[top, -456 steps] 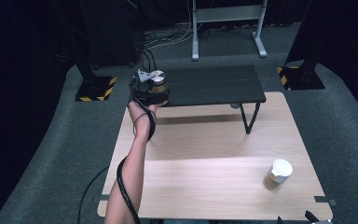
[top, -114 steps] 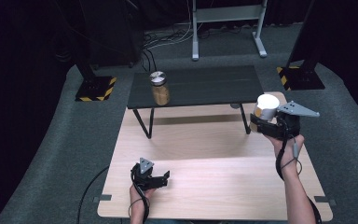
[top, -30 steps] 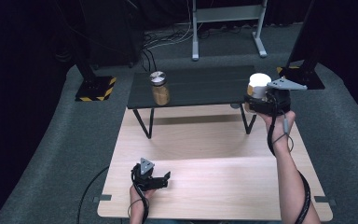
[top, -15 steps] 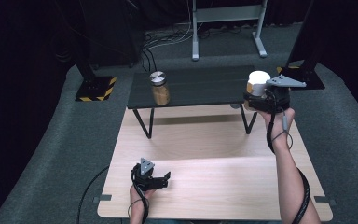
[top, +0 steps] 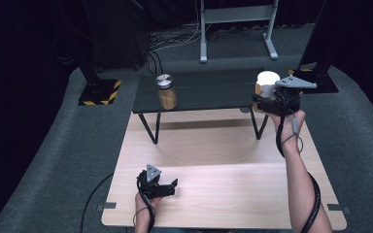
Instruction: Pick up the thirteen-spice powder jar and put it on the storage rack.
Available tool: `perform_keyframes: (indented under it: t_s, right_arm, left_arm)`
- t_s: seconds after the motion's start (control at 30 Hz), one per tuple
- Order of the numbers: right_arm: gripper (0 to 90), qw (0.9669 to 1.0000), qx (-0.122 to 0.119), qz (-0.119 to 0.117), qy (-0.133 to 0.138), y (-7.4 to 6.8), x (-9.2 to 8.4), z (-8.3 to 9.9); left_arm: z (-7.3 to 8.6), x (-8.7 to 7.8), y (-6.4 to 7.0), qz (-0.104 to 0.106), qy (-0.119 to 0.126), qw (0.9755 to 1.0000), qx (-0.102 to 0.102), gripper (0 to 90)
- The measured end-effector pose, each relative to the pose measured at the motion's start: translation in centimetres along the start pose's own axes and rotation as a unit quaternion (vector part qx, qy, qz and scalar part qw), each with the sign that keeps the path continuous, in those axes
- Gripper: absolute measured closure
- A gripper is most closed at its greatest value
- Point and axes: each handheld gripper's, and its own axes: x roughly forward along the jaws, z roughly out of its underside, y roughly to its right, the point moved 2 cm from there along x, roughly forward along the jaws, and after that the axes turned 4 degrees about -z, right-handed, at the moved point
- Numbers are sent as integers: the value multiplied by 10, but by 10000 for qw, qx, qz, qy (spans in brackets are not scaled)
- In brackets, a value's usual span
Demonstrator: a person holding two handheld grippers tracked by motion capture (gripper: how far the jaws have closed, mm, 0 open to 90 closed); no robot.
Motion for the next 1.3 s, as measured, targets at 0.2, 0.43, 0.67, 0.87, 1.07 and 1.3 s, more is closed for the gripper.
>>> perform_keyframes:
  t_s: [0.2, 0.43, 0.67, 0.87, 1.07, 1.3]
  right_arm:
    - [299, 10000, -8, -14, 5, 1, 3, -3]
    - [299, 10000, 20, -31, 11, 3, 7, -4]
    - [299, 10000, 54, -63, 5, 5, 12, -7]
    - [299, 9999, 73, -72, -15, 6, 16, -9]
    - [299, 9999, 84, -71, -31, 8, 19, -10]
    - [299, 9999, 81, -74, -60, 9, 25, -12]
  left_arm:
    - [0, 0, 0, 9, -2, 10000, -6, 23]
    - [0, 0, 0, 13, -9, 10000, -1, 23]
    - [0, 0, 0, 21, 0, 10000, 5, 22]
    - [0, 0, 0, 33, 0, 10000, 12, 19]
    - [0, 0, -1, 43, -5, 10000, 23, 18]
    - [0, 0, -1, 45, -6, 10000, 18, 17]
